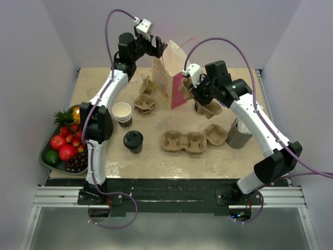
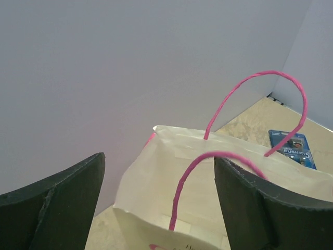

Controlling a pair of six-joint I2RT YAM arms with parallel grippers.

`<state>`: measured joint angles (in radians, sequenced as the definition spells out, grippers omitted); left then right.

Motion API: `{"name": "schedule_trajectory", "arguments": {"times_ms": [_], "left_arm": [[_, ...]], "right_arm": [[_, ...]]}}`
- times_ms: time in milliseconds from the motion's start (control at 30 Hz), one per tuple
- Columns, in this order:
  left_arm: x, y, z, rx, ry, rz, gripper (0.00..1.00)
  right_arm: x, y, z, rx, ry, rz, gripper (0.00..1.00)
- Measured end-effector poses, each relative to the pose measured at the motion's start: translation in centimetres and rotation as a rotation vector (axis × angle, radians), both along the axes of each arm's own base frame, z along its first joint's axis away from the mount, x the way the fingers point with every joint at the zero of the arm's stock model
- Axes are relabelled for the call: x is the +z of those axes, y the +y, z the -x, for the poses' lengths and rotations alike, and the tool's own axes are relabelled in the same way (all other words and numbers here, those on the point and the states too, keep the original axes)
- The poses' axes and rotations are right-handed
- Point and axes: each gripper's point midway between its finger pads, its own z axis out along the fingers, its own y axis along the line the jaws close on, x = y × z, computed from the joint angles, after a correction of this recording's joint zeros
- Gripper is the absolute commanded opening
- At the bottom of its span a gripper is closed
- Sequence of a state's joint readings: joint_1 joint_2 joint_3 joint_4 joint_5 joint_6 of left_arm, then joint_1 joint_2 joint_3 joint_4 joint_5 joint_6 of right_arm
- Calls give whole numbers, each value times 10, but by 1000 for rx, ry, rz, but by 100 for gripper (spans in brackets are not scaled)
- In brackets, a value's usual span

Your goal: Pack the takeout coffee

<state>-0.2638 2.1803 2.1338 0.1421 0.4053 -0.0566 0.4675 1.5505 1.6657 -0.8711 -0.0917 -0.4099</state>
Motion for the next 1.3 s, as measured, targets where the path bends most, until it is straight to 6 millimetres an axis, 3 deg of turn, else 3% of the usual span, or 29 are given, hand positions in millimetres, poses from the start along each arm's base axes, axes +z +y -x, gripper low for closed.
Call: {"name": "schedule_trajectory", "arguments": {"times_ms": [100,200,267,367,500,633,733,967,1100,1200,1300], "left_arm": [[-21,-16,-13,28,21,10,90],[-44,-19,-27,57,46,11,88],[-60,-16,-34,75,78,17,78],[-70,-13,-37,86,109,32,71],[-67,-12,-37,87,107,41,74],[-66,-9,-24,88,153,52,85],[-60,-4,-2,79,189,56,99],[-20,-1,63,-43,108,-26,100],[-5,12,88,-79,41,-81,99],[-5,38,86,-51,36,-85,93],[-5,71,63,11,70,-30,90]], "right_arm": [[9,-6,-4,-18,-30,-15,26],[17,-10,-6,-34,-52,-29,26],[21,-13,-7,-44,-63,-37,26],[23,-14,-7,-51,-68,-46,26],[25,-14,-8,-58,-71,-52,26],[25,-16,-8,-64,-72,-51,26],[26,-16,-12,-69,-74,-51,26],[23,-15,-27,-81,-73,-53,26],[19,-13,-30,-81,-62,-52,26],[19,-13,-31,-80,-61,-55,26],[19,-12,-31,-82,-60,-62,26]]}}
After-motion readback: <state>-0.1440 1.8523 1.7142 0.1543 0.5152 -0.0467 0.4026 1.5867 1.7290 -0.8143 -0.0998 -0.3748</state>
